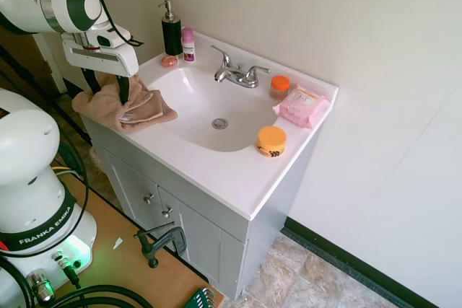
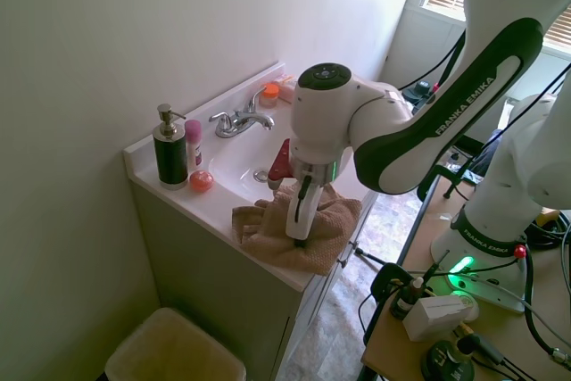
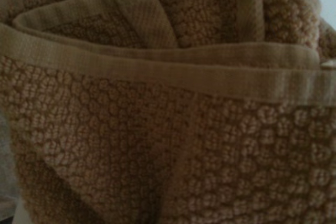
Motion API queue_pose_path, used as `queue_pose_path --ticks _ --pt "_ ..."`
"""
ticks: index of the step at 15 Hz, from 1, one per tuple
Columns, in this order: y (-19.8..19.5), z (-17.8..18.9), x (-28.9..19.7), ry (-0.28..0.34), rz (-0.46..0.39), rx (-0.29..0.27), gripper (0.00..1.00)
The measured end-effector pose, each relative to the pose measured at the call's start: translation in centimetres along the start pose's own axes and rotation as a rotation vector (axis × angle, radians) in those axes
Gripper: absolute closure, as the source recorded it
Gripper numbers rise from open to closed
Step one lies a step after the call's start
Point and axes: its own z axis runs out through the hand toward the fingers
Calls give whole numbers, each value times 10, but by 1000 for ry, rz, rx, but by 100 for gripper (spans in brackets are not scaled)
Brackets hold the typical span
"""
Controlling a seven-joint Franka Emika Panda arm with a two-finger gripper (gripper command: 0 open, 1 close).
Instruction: Wipe the sink
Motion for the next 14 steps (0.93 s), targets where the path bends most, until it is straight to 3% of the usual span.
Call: queue_pose_path --ticks 14 --pt "0 0 1 -12 13 6 100"
